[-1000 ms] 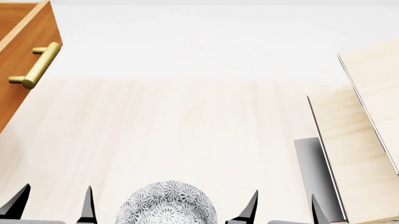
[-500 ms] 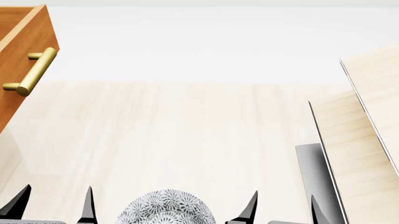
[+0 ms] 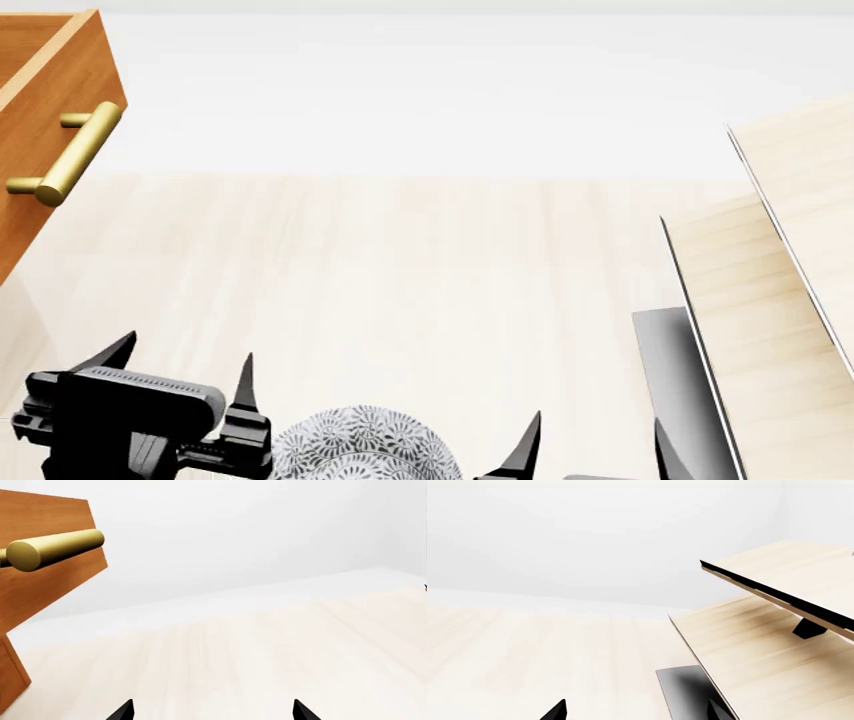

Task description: Close the top drawer of the cabinet.

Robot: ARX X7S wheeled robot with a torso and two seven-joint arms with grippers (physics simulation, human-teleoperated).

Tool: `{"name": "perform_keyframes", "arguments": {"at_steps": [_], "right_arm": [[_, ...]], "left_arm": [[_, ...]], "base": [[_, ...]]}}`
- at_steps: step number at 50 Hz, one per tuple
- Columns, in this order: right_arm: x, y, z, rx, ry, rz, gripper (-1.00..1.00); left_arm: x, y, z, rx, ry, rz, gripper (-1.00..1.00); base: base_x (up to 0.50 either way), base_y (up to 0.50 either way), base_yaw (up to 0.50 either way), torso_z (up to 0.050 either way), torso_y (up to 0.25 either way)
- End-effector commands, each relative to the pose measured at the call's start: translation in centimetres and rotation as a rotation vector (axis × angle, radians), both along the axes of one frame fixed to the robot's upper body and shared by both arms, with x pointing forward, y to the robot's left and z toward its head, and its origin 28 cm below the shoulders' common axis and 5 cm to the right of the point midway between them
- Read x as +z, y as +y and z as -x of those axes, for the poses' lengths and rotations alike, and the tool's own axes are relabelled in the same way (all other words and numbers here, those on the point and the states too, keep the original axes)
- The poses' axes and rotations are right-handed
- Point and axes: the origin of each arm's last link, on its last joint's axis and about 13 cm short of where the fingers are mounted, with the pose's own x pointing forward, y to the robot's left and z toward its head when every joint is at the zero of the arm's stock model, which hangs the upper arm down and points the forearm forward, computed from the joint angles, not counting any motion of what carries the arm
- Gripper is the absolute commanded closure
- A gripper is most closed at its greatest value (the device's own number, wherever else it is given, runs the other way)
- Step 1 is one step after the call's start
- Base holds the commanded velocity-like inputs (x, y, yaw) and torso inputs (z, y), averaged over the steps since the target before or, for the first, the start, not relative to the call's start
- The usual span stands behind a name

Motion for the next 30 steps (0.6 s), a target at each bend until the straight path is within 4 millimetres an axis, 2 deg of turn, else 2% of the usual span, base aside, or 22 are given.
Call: {"name": "perform_keyframes", "arguments": {"at_steps": [1,8,12,13,14,16,19,30], "right_arm": [[-0.2,0.3,-0.2,0.007,0.011,0.004,-1.0],[-0.2,0.5,-0.2,0.006,0.012,0.006,-1.0],[-0.2,0.5,-0.2,0.007,0.016,0.006,-1.0],[-0.2,0.5,-0.2,0.007,0.015,0.006,-1.0],[-0.2,0.5,-0.2,0.007,0.015,0.006,-1.0],[-0.2,0.4,-0.2,0.005,0.015,0.002,-1.0],[-0.2,0.4,-0.3,0.004,0.016,0.001,-1.0],[-0.2,0.3,-0.4,0.006,0.02,-0.001,-1.0]], "left_arm": [[1.7,0.4,-5.2,-0.014,0.038,-0.066,-1.0],[0.8,1.0,-9.7,0.024,0.11,-0.044,-1.0],[1.1,1.3,-12.2,0.068,0.125,-0.027,-1.0],[2.3,1.2,-13.2,0.06,0.112,0.0,-1.0],[1.5,1.5,-13.1,0.071,0.148,-0.005,-1.0],[2.8,2.0,-13.7,0.115,0.163,0.011,-1.0],[3.7,2.5,-14.0,0.155,0.181,0.023,-1.0],[6.0,4.1,-14.6,0.279,0.256,0.119,-1.0]], "base": [[0.0,0.0,0.0,0.0,0.0],[0.0,0.0,0.0,0.0,0.0],[0.0,0.0,0.0,0.0,0.0],[0.0,0.0,0.0,0.0,0.0],[0.0,0.0,0.0,0.0,0.0],[0.0,0.0,0.0,0.0,0.0],[0.0,0.0,0.0,0.0,0.0],[0.0,0.0,0.0,0.0,0.0]]}}
